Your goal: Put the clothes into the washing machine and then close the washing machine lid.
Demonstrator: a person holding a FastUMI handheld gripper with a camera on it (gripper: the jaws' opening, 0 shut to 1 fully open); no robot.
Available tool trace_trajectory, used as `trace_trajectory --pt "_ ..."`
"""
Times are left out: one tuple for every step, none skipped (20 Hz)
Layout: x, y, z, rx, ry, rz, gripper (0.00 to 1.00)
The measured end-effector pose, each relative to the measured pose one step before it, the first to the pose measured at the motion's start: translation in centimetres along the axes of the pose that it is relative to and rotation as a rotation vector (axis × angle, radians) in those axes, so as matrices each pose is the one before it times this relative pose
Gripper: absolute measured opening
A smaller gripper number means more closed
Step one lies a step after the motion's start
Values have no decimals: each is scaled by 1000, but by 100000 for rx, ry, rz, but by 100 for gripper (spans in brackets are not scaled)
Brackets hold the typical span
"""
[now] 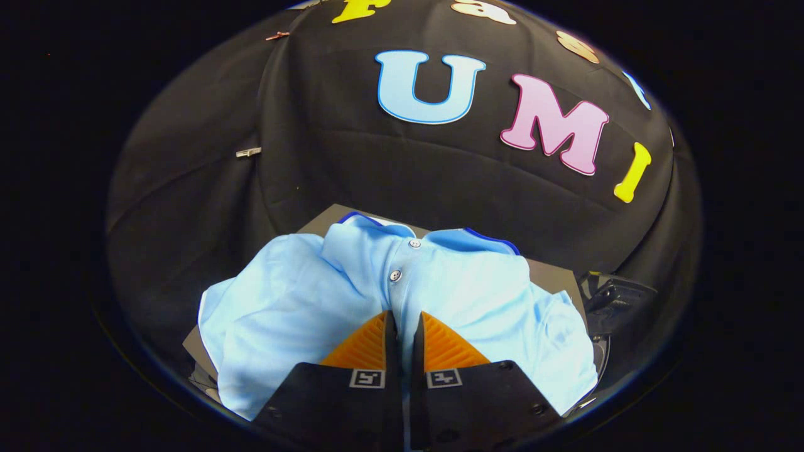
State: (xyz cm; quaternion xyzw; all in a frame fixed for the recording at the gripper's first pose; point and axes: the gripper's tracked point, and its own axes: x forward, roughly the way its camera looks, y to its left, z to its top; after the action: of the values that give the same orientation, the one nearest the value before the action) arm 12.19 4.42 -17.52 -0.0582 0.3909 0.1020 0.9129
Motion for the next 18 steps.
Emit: trace_trajectory --pt "61 -1 3 -197 651 154 9" --pt "-79 -64 107 200 2 229 9" --pt "-175 16 36 -205 -128 672 9" --pt "-360 -74 124 -719 -493 1057 9" --pt "-489 -162 362 -657 -865 1777 9" --pt "-538 -365 307 217 -491 1737 9" --pt "-693 -514 254 1609 -665 2265 9" --pt "-663 -282 282 2999 -519 3547 9" --pt "-631 -243 103 2552 430 3492 9" --pt "-815 -464 98 1541 470 3063 9" --pt "-825 -693 282 654 -329 2633 9" --pt "-764 -952 325 135 -1457 1461 9" --pt "-705 -1160 300 -1843 -2122 892 9" --pt "-688 -1195 163 -1894 -1564 924 9" --pt "-571 -1177 -341 -675 -485 1493 9" --pt "-610 -1288 -238 390 -238 1222 9" --pt "-552 -1482 -245 853 16 519 9" --pt "-706 -1403 -109 962 -290 994 9"
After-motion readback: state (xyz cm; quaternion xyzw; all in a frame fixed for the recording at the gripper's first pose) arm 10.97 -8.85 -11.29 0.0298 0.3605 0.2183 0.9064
